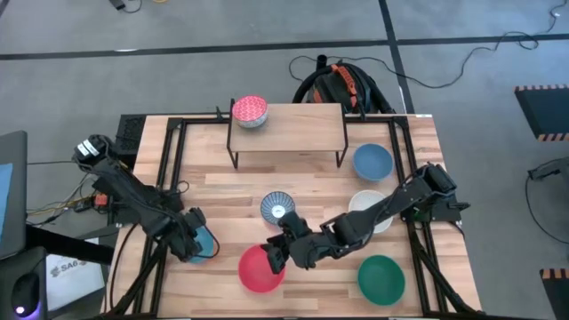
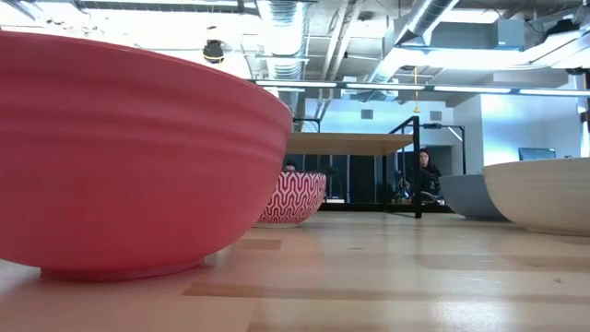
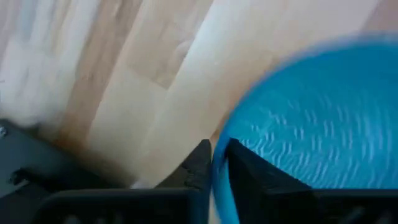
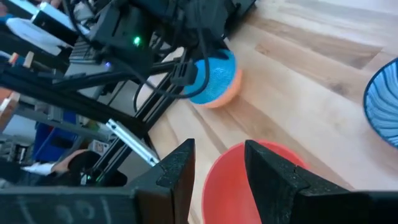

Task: Place and stack bowls onto a shelf
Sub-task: Stack the light blue pattern bowl on top of the red pattern bowl on the shelf

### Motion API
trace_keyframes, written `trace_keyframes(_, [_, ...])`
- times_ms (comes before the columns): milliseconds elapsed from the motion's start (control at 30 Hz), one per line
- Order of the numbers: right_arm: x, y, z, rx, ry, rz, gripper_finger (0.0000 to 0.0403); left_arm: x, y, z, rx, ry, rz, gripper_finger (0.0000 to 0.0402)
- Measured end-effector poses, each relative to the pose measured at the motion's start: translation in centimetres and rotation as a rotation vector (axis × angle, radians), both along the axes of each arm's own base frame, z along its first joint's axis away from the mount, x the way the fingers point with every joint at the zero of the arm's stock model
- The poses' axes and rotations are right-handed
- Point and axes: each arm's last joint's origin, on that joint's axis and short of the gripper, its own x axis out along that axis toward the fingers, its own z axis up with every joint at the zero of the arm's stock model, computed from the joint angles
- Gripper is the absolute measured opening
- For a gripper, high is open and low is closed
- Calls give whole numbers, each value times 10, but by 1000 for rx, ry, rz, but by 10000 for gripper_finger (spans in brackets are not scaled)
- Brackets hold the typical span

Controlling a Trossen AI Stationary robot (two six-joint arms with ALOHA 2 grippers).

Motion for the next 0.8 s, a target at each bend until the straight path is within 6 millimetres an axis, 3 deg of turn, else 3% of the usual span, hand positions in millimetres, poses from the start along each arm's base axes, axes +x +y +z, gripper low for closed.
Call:
trace_keyframes(100, [1, -2, 0, -1, 6, -1, 166, 5, 2, 0, -13, -19, 28, 9])
trace_keyframes(267, [11, -24, -1, 14, 35, 46, 166, 15, 5, 14, -6, -58, 93, 3])
trace_keyframes(600, [33, -86, 2, -191, 26, 213, 172, 32, 12, 81, 120, -202, 254, 1])
trace_keyframes(800, [39, -108, 4, -362, 16, 263, 220, 42, 18, 118, 161, -370, 346, 0])
